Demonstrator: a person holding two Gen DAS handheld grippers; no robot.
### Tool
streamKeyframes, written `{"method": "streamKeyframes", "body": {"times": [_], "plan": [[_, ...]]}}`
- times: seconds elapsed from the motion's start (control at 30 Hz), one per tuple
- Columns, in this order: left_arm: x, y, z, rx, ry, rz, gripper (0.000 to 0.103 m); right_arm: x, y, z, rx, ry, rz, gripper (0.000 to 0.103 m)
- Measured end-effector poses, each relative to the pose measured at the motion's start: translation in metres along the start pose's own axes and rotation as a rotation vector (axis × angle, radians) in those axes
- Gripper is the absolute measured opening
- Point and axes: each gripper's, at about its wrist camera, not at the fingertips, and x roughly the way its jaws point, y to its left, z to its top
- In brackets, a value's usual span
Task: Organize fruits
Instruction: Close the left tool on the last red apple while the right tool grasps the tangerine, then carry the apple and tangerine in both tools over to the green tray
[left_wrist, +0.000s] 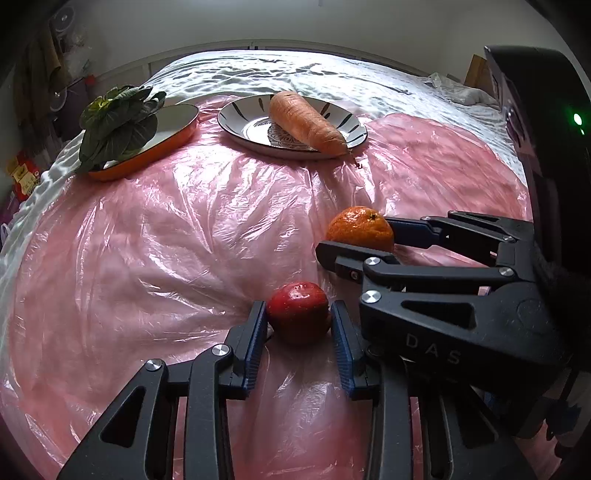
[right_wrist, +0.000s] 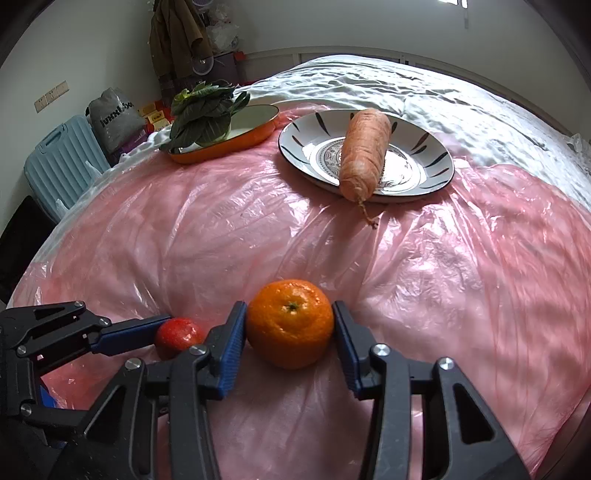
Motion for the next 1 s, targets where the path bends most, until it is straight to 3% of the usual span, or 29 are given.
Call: {"method": "streamKeyframes", "body": {"times": [0.3, 0.57, 1.0], "plan": [[-0.028, 0.016, -0.006, -0.059, -0.039, -0.045, 0.03, -0.021, -0.01, 0.001, 0.064, -0.021, 0.062, 0.083], [-0.06, 0.028, -0.017, -0.097, -0.061, -0.059, 0.03, -0.046, -0.007, -0.007, 0.053, -0.01, 0.039, 0.083], [-0.127, 0.004, -0.061, -0.097, -0.072, -0.078, 0.03, -0.137, 0.024, -0.078, 0.036, 0.007, 0.038, 0.083]]}}
